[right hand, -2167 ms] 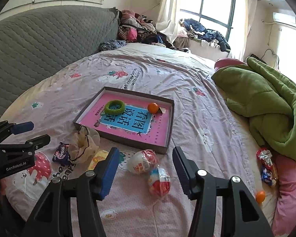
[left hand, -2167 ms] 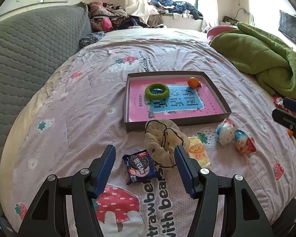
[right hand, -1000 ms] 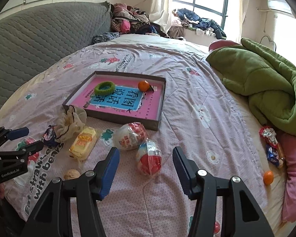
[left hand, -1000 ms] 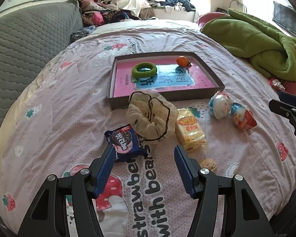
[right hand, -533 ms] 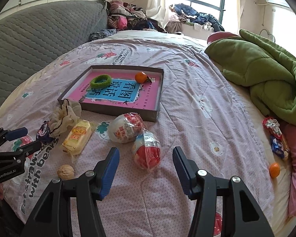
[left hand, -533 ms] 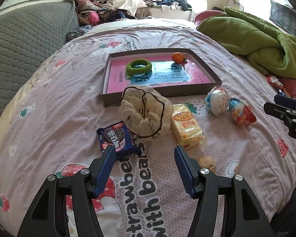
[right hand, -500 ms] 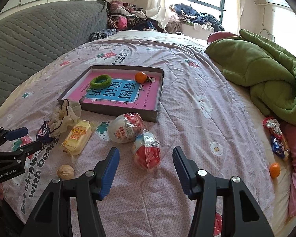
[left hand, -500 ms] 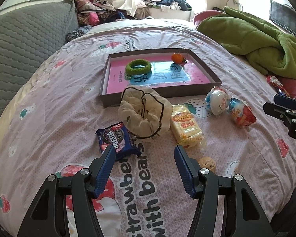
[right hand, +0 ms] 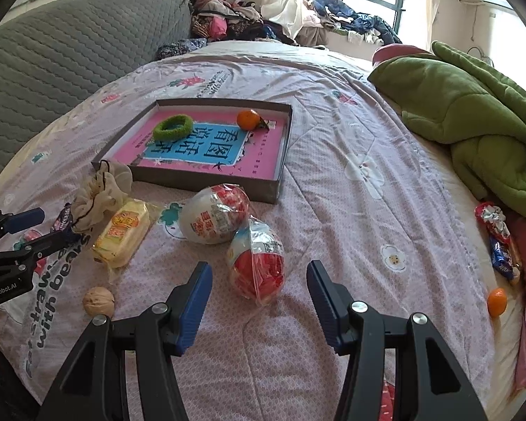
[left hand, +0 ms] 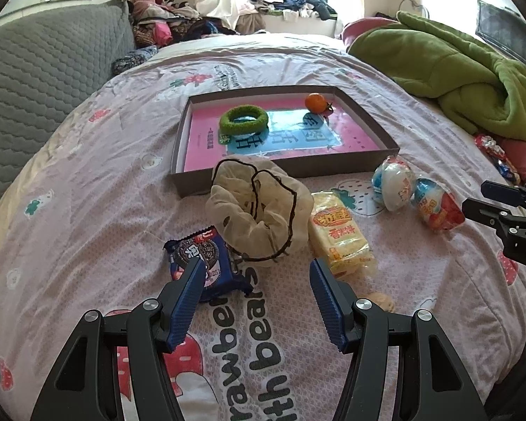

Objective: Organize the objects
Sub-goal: 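Move the left gripper to the cream scrunchie while the right approaches the wrapped egg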

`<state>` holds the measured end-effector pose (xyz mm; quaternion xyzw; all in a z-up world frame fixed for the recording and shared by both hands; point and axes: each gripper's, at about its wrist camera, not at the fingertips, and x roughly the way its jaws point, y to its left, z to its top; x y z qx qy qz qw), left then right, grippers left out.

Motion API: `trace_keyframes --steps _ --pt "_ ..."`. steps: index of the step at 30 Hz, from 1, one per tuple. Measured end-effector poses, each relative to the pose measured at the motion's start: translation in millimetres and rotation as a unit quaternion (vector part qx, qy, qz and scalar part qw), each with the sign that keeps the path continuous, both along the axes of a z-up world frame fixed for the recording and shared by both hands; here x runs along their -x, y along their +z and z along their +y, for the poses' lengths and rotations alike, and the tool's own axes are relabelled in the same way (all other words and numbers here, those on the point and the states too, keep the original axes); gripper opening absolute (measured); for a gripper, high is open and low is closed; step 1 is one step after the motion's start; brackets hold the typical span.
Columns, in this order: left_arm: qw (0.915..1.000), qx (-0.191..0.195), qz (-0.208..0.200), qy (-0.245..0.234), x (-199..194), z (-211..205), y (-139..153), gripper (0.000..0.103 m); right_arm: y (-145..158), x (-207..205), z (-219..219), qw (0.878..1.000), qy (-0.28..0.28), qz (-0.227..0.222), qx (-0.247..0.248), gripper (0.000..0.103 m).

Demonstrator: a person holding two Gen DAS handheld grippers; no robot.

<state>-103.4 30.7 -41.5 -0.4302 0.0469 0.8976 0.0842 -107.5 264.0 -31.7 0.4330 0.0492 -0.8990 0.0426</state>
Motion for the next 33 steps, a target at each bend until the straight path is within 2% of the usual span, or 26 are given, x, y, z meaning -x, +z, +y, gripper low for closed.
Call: trace_keyframes --steps 14,23,33 --pt "0.9999 0.000 -0.013 0.010 21 -4 -7 0.063 -16 14 0 1.000 0.003 -0.015 0.010 0.056" --pt "0.9993 0.022 -0.029 0.003 35 6 -24 0.063 -17 21 1 1.000 0.007 -0.019 0.010 0.056" --pt "0.9991 0.020 -0.038 -0.001 58 10 -31 0.063 -26 32 3 0.999 0.006 -0.031 0.010 0.056"
